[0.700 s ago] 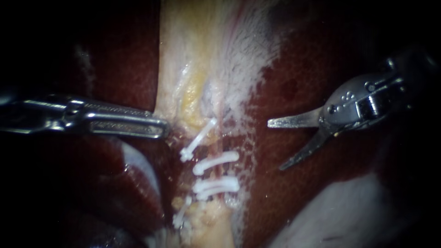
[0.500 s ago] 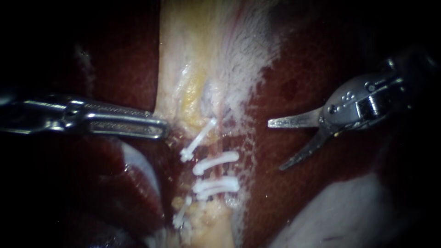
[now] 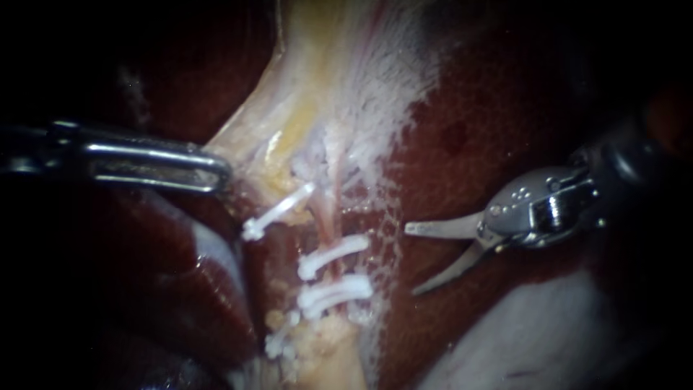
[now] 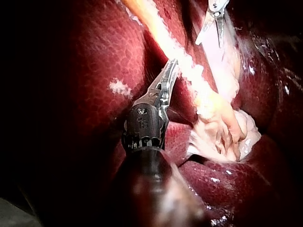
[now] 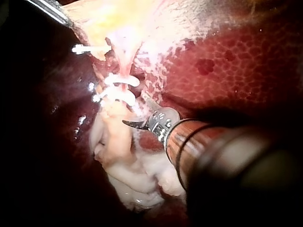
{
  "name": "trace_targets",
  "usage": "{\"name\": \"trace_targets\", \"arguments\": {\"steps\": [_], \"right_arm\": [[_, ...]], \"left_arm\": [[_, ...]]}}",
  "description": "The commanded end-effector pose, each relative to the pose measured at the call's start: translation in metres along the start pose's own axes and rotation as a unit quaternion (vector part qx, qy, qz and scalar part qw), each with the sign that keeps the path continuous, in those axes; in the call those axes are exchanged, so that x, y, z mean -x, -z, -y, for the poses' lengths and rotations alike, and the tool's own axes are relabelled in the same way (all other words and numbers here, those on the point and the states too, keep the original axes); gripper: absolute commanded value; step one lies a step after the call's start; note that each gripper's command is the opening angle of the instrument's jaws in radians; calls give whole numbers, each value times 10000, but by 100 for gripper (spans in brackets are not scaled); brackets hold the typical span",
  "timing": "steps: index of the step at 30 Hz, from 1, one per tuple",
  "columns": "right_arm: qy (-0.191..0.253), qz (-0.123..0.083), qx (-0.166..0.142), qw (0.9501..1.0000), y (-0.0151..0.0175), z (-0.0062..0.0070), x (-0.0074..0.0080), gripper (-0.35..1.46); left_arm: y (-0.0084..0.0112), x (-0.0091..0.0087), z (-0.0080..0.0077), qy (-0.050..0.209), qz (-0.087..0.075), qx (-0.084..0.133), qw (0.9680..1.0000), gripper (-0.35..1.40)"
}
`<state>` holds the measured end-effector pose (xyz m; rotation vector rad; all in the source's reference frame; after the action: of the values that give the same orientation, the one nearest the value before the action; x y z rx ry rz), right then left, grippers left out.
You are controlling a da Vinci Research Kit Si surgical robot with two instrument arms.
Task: Go to the cutting position right tube
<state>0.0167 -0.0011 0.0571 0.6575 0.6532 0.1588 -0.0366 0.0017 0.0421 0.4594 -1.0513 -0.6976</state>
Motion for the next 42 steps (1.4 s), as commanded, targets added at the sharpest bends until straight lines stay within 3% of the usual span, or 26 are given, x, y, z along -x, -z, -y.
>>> {"name": "trace_targets", "arguments": {"steps": [1, 7, 18, 25, 42], "right_arm": [[-35, 16, -34, 10000, -5, 0, 0, 85], [-308, -109, -362, 9988, -20, -3, -7, 58], [-495, -167, -538, 9972, -40, -14, -18, 29], [-624, -342, -583, 9958, -51, -19, -28, 24], [-635, -317, -544, 9960, -80, -25, -32, 23]], "left_arm": [[2, 2, 2, 1, 2, 8, 10000, -35], [4, 7, 9, -13, 35, 15, 10000, -35], [5, 7, 12, -11, 35, 22, 10000, -35], [5, 7, 12, -11, 36, 23, 10000, -35], [4, 8, 15, -10, 37, 35, 10000, -35]]}}
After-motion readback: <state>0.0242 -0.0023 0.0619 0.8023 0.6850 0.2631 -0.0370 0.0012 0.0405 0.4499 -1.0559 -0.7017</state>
